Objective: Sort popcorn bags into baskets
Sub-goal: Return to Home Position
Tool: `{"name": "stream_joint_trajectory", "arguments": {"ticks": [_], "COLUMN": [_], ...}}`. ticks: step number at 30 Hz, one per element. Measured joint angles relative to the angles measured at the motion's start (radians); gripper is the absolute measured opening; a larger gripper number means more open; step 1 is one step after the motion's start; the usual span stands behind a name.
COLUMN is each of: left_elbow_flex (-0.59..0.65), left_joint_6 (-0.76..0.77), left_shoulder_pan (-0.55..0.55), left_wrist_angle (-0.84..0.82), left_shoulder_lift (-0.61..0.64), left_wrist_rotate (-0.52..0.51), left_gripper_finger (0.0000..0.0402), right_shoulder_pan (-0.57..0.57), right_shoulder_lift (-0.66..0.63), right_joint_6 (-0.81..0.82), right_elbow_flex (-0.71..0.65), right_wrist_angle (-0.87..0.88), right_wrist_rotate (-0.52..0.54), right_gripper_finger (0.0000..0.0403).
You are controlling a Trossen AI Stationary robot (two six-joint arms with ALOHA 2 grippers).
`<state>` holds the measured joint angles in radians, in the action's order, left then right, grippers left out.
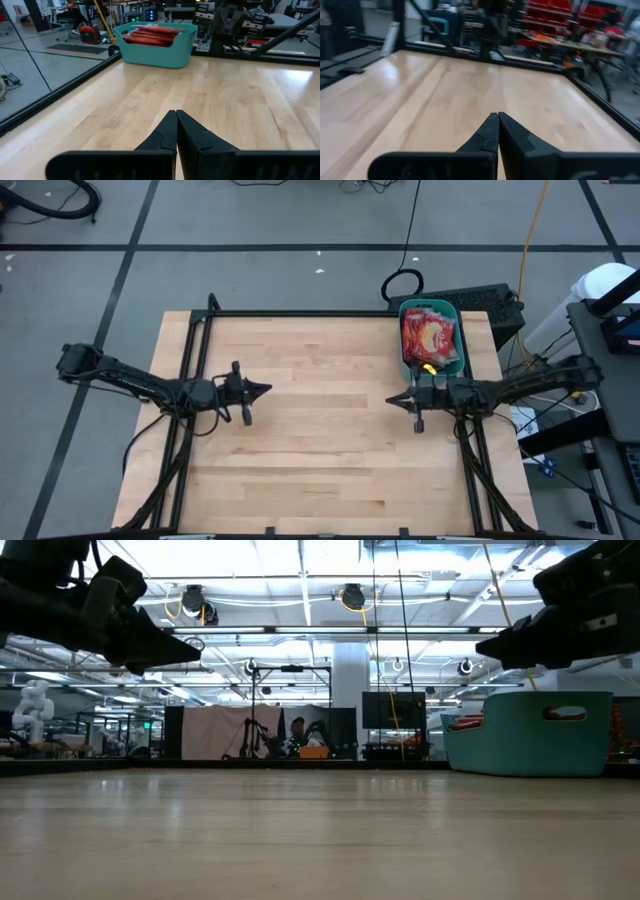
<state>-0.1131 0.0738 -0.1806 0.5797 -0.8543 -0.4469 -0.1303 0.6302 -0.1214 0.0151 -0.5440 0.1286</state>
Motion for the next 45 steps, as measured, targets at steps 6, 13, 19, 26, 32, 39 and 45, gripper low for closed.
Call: {"name": "stream_joint_trajectory", "arguments": {"ticks": [6, 13, 19, 26, 32, 39, 45], "left_elbow_flex": [0.000, 0.000, 0.000, 0.000, 0.000, 0.000, 0.000], "left_joint_6": [0.000, 0.000, 0.000, 0.002, 0.003, -0.005, -0.035], "left_shoulder_pan": [-0.012, -0.012, -0.012, -0.012, -0.012, -0.020, -0.037], "left_wrist_angle": [0.000, 0.000, 0.000, 0.000, 0.014, 0.017, -0.026], "left_shoulder_lift": [0.000, 0.000, -0.001, -0.001, -0.001, 0.027, 0.070], "left_wrist_rotate": [-0.009, -0.011, -0.011, -0.010, -0.010, 0.001, 0.000], "left_gripper_finger": [0.0003, 0.0003, 0.0003, 0.0003, 0.0003, 0.0003, 0.0003], "right_shoulder_pan": [0.034, 0.065, 0.065, 0.065, 0.065, 0.065, 0.065], "right_shoulder_lift": [-0.166, -0.366, -0.505, -0.630, -0.627, -0.625, -0.625], "right_joint_6": [-0.042, -0.028, -0.022, -0.020, -0.011, -0.029, -0.023], "right_elbow_flex": [0.000, 0.000, 0.000, 0.000, 0.000, 0.000, 0.000], "right_wrist_angle": [0.140, 0.308, 0.411, 0.501, 0.504, 0.507, 0.507], "right_wrist_rotate": [-0.052, -0.055, -0.054, -0.054, -0.053, -0.053, -0.053], "right_gripper_finger": [0.0000, 0.0000, 0.0000, 0.0000, 0.0000, 0.0000, 0.0000]}}
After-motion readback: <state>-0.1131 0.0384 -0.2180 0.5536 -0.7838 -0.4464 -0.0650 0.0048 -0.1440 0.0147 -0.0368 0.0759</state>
